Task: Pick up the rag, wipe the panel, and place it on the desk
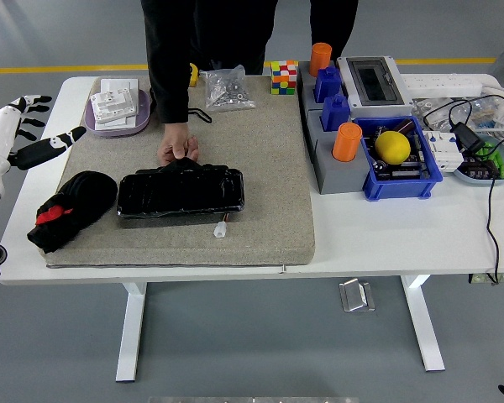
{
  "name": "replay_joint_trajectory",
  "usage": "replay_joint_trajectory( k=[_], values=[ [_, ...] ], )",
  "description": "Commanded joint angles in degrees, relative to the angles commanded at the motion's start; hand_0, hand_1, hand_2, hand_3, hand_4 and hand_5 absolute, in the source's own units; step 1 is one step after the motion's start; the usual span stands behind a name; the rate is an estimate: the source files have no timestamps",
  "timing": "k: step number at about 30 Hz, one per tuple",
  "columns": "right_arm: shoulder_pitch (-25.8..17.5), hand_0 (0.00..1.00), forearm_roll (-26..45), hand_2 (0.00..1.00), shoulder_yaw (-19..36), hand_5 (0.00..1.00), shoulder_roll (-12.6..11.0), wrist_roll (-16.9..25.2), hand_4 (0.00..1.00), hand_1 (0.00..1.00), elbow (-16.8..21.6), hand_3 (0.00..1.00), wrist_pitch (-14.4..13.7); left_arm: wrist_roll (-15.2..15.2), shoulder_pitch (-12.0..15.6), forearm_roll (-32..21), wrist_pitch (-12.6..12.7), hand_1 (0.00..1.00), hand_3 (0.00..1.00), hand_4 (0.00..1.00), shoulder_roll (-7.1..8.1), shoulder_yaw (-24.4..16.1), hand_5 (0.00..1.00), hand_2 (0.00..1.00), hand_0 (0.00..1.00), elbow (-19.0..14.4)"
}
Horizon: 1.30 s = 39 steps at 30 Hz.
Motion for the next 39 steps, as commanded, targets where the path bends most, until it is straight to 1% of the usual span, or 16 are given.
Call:
replay_joint_trajectory(
  k=[4, 10, 12, 17, 23, 31, 39],
  values=[
    [-0.03, 0.767, 0.23, 0.708, -0.3, 0.563, 0.07, 0.08, 0.998, 0.598, -0.09, 0.628, 0.05, 1.4, 0.16, 0.79, -0.79, 0.648, 0.816, 0.998, 1.03, -0.98, 0.688, 0.787, 0.452, -2.62],
    [-0.13, 0.767, 0.41, 0.708, -0.54, 0.563, 0.04, 0.12, 0.998, 0.598, -0.08, 0.628, 0.11, 4.13, 1.8, 3.04, -2.26, 0.648, 0.81, 0.998, 2.05, -4.21, 0.692, 0.783, 0.452, -7.0],
    [-0.26, 0.767, 0.47, 0.707, -0.72, 0.561, -0.06, 0.05, 0.998, 0.599, -0.12, 0.628, 0.18, 4.9, 2.26, 3.53, -2.77, 0.649, 0.805, 0.998, 2.39, -4.99, 0.709, 0.784, 0.453, -7.9],
    [-0.34, 0.767, 0.85, 0.708, -1.19, 0.559, -0.14, -0.05, 0.998, 0.599, -0.36, 0.629, 0.27, 5.46, 3.55, 3.7, -3.04, 0.65, 0.804, 0.998, 2.7, -7.2, 0.718, 0.783, 0.453, -8.06],
    [-0.1, 0.767, 0.99, 0.708, -1.92, 0.56, -0.12, -0.11, 0.998, 0.599, -0.38, 0.629, 0.21, 5.56, 4.29, 3.99, -3.03, 0.65, 0.804, 0.998, 2.39, -9.03, 0.719, 0.782, 0.454, -8.03],
    [0.46, 0.767, 1.35, 0.708, -2.9, 0.561, -0.17, -0.15, 0.998, 0.6, -0.44, 0.63, 0.05, 5.43, 4.25, 3.35, -2.97, 0.65, 0.804, 0.998, 2.06, -8.79, 0.72, 0.779, 0.453, -8.57],
    [0.61, 0.767, 1.36, 0.708, -3.89, 0.562, -0.07, -0.19, 0.998, 0.599, -0.64, 0.633, 0.09, 4.9, 5.6, 2.72, -2.64, 0.65, 0.801, 0.998, 1.03, -9.44, 0.72, 0.778, 0.453, -8.23]
  ],
)
